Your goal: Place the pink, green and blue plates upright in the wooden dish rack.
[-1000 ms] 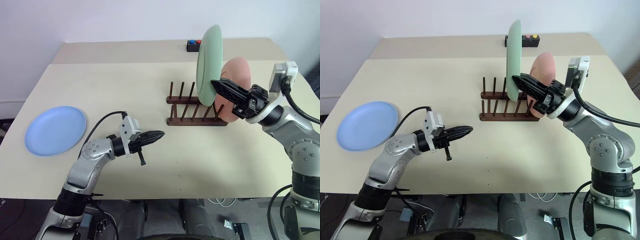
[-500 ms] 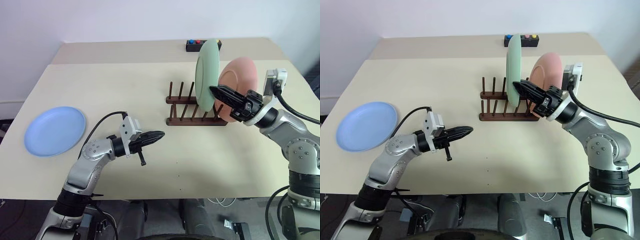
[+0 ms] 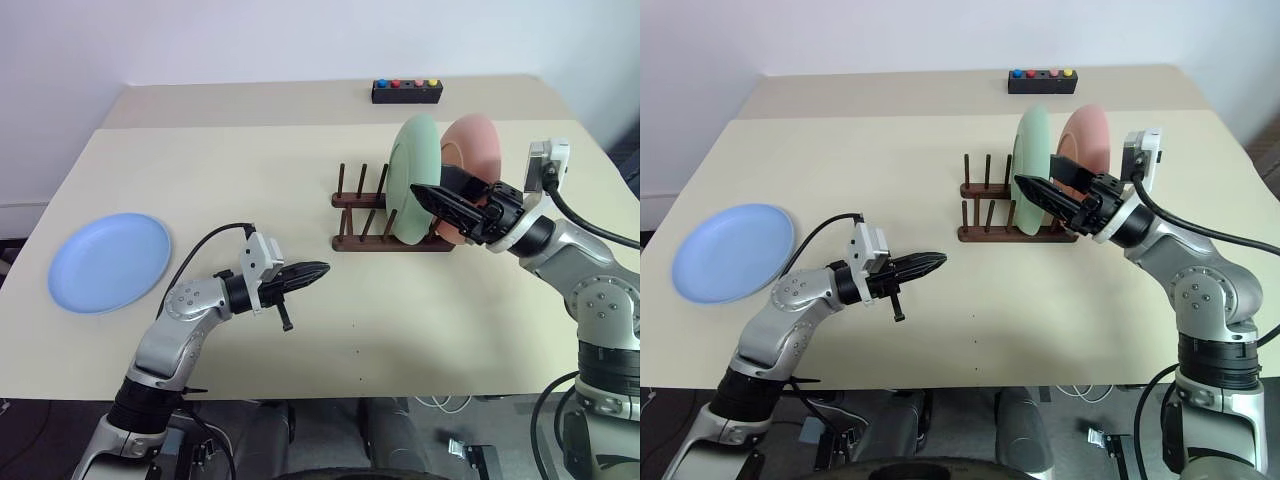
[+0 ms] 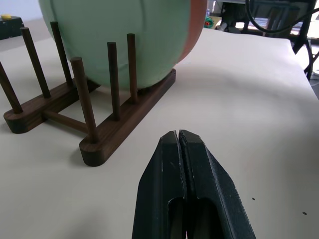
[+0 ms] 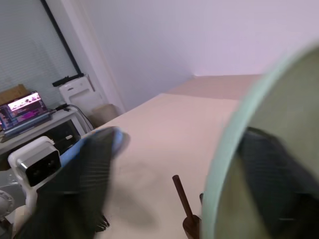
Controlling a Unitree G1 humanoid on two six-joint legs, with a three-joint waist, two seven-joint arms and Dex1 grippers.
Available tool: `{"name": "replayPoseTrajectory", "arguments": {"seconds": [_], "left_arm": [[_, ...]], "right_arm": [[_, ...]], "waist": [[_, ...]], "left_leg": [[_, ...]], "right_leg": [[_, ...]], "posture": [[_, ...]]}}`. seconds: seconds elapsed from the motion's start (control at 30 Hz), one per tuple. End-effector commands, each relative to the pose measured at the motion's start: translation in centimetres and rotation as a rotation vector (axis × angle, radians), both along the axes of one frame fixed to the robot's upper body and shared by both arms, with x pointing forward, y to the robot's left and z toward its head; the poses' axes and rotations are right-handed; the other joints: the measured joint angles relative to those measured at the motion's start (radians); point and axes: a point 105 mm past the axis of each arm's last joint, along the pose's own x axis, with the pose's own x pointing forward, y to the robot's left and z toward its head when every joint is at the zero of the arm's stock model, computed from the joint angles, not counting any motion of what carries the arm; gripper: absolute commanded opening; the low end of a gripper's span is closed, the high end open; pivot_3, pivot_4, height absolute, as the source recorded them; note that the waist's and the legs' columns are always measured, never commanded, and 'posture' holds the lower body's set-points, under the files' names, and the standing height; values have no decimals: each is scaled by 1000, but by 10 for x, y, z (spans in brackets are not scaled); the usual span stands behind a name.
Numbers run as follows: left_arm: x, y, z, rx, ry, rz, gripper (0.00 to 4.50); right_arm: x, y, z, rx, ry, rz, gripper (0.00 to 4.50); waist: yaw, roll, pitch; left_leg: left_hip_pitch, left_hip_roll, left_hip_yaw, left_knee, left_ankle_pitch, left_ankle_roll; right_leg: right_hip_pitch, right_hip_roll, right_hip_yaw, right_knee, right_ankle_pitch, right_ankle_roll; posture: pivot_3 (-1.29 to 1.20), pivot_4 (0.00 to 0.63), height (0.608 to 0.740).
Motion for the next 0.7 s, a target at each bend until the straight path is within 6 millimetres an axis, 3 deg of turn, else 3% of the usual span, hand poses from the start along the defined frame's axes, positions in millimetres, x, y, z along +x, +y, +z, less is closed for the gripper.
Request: {"name": "replayPoseTrajectory", "arguments": {"seconds": [0.03, 0.7], "left_arm": [[-5, -4, 10, -16, -40, -25, 0], [-3, -5, 10, -17, -43, -23, 0]], "right_arm": [[-3, -1, 14, -2, -75, -20, 4401], [-7, -9, 41, -307, -321, -173, 4401]], "waist": [[0, 0, 0], [1, 0, 0]], "left_leg": [[0, 0, 0, 0, 0, 0], [0, 0, 0, 0, 0, 0]], "right_leg": [[0, 0, 0, 0, 0, 0], [0, 0, 0, 0, 0, 0]], "posture": [[0, 150, 740], [0, 150, 740]]}}
